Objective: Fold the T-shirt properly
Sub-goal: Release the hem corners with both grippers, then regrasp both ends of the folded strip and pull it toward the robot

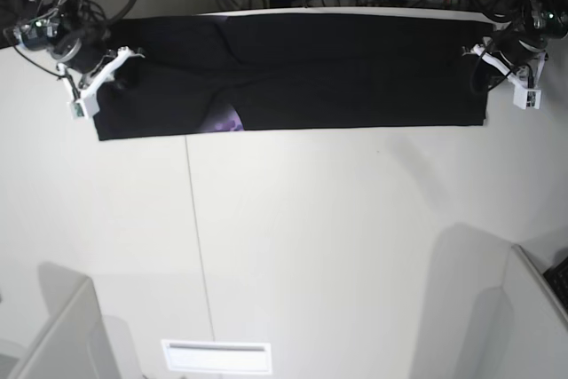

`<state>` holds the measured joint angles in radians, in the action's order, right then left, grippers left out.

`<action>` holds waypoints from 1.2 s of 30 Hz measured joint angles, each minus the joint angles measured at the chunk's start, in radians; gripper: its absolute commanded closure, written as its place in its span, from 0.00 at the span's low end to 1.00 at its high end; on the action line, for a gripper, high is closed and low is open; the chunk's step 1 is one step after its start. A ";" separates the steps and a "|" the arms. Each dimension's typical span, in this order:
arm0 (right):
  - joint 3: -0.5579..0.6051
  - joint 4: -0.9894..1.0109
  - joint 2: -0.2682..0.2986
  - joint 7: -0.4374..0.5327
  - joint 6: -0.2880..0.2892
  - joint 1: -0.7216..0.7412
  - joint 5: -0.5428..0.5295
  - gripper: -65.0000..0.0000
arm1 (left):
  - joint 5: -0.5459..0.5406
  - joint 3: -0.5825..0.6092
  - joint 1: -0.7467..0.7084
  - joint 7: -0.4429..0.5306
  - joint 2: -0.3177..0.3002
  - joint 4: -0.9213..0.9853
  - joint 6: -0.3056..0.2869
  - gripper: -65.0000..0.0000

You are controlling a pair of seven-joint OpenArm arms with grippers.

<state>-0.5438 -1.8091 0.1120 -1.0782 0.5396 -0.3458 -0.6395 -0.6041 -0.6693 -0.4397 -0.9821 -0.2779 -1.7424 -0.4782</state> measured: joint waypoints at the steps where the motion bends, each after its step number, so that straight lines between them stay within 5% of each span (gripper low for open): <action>1: 0.000 0.029 0.000 0.004 0.001 0.012 0.020 1.00 | 0.063 0.011 0.013 0.005 0.003 0.015 0.000 1.00; 5: 0.003 0.120 -0.002 0.054 0.004 0.050 0.190 1.00 | 0.221 0.032 0.058 0.008 0.071 0.055 -0.012 1.00; 12: -0.003 0.298 0.006 0.177 0.018 0.163 0.210 1.00 | 0.290 0.029 0.156 0.029 0.077 0.132 -0.047 1.00; 19: -0.003 0.335 0.003 0.151 0.016 0.244 0.237 1.00 | 0.320 0.029 0.242 0.023 0.078 0.177 -0.045 1.00; 24: 0.004 0.344 -0.003 0.126 -0.096 0.302 0.257 1.00 | 0.338 0.030 0.302 0.002 0.080 0.188 -0.045 1.00; 36: 0.005 0.179 -0.029 0.077 -0.105 0.297 0.274 1.00 | 0.335 -0.050 0.271 -0.006 0.087 0.027 -0.046 1.00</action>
<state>-0.5392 -1.6299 0.0826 -1.0008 0.4343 -0.0486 -0.3653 -0.2687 -0.7193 -0.1688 -0.9882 -0.1909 -1.7149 -0.5243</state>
